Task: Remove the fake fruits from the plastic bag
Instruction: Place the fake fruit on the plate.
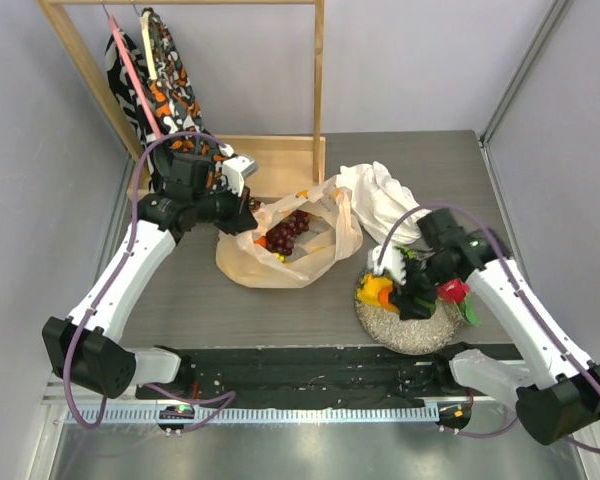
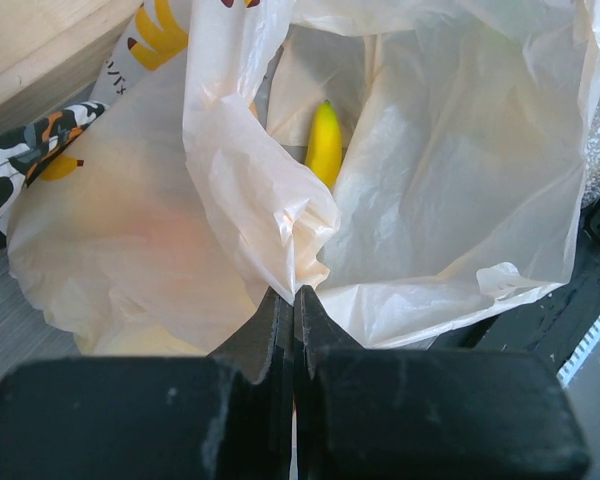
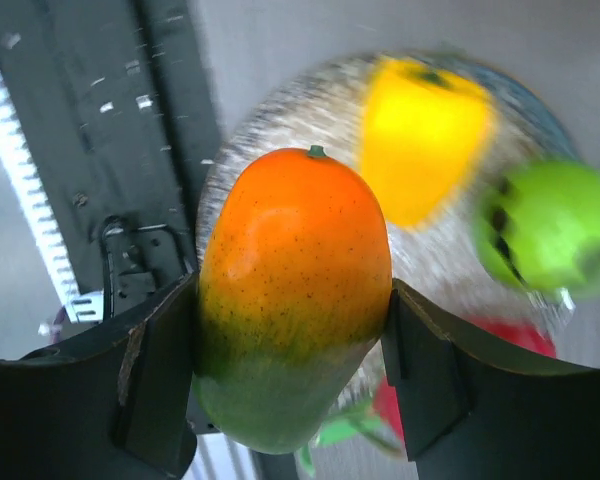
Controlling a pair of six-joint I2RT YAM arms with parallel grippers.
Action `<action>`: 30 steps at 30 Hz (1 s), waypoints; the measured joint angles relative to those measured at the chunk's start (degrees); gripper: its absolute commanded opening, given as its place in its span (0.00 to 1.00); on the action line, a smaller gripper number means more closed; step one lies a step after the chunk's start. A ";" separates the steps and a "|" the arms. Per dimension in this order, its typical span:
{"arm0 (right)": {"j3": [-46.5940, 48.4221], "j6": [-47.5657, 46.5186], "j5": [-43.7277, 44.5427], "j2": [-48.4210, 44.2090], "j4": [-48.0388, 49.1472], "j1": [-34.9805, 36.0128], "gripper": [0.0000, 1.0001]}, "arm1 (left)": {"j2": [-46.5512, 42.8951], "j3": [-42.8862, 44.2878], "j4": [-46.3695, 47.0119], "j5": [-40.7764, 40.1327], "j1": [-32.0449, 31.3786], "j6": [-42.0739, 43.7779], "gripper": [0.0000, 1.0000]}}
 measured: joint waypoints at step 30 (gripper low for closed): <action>-20.68 5.84 15.56 -1.97 25.55 27.26 1.00 | -3.13 -0.15 0.02 -0.04 0.04 -0.63 0.00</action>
